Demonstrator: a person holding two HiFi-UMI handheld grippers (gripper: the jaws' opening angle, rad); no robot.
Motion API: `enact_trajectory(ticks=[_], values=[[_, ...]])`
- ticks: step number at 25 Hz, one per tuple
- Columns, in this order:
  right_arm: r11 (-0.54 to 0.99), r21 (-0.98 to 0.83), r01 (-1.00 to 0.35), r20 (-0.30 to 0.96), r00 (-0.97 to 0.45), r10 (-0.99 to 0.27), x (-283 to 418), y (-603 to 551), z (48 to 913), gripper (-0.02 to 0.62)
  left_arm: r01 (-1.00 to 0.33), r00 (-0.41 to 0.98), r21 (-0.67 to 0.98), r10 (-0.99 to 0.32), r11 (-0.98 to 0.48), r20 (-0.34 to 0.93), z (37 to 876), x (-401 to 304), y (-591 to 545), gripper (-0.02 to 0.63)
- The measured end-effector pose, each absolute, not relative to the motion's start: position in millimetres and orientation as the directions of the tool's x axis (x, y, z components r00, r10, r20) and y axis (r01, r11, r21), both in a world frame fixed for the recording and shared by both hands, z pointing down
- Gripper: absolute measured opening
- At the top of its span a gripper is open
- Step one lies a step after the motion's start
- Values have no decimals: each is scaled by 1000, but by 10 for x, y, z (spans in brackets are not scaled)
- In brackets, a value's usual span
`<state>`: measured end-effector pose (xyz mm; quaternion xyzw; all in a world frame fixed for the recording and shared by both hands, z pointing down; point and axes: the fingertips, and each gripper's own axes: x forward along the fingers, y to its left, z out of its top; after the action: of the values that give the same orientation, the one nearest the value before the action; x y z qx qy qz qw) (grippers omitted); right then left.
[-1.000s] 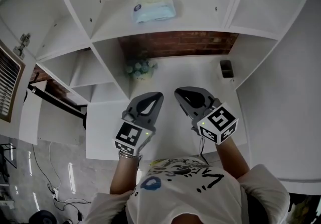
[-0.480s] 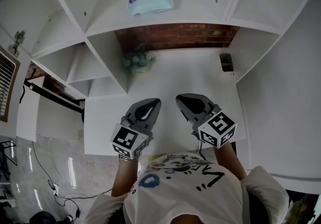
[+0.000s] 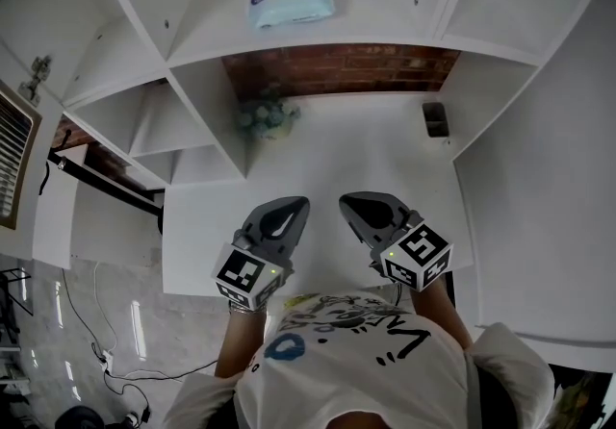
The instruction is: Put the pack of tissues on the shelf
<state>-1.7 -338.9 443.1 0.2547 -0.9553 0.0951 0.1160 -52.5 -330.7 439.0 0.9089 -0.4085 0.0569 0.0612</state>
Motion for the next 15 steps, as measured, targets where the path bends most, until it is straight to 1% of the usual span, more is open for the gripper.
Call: enact_trajectory(ticks=[15], values=[[856, -153, -494, 264, -855, -447, -44, -3378, 4437, 26, -758, 651, 76, -747, -648, 136, 4396, -555, -3332, 15]])
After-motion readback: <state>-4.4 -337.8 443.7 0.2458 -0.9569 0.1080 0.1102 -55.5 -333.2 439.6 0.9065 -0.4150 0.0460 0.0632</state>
